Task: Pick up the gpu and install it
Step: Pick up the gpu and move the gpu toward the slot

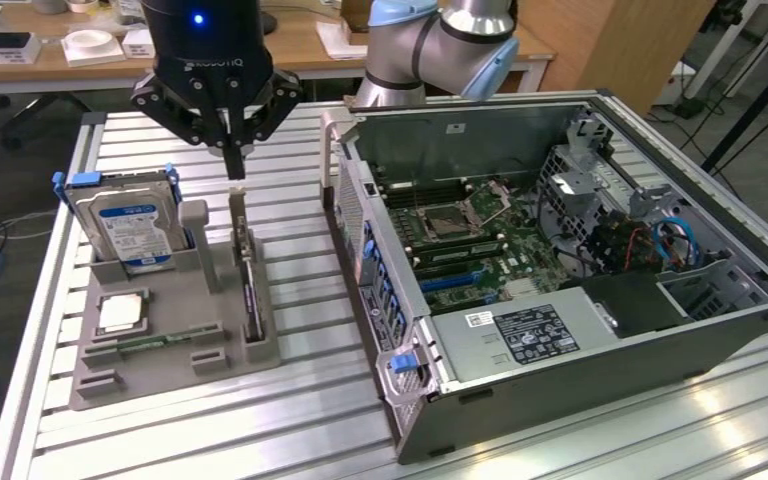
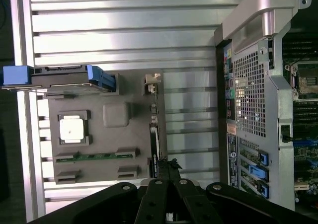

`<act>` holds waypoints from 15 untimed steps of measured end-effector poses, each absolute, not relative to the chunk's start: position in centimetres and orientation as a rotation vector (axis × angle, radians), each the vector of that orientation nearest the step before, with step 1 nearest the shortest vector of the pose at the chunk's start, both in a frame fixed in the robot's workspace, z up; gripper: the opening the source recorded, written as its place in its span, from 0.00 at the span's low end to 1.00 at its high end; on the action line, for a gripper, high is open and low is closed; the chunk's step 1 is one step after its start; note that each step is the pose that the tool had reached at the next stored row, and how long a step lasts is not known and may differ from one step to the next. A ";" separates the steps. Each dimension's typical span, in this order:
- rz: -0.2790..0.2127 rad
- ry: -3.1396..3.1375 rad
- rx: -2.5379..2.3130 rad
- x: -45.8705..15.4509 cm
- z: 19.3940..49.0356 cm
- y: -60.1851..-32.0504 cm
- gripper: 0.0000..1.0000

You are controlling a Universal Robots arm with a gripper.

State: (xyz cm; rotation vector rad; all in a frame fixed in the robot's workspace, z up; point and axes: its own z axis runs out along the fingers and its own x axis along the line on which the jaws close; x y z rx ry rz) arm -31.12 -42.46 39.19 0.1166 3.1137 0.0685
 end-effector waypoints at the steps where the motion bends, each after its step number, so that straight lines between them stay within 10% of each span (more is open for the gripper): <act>1: 0.069 3.114 0.117 -31.1 39.2 -42.5 0.11; 5: 0.069 3.114 0.117 -31.1 39.2 -42.5 0.11; 15: 0.068 3.114 0.117 -31.1 39.2 -42.5 0.53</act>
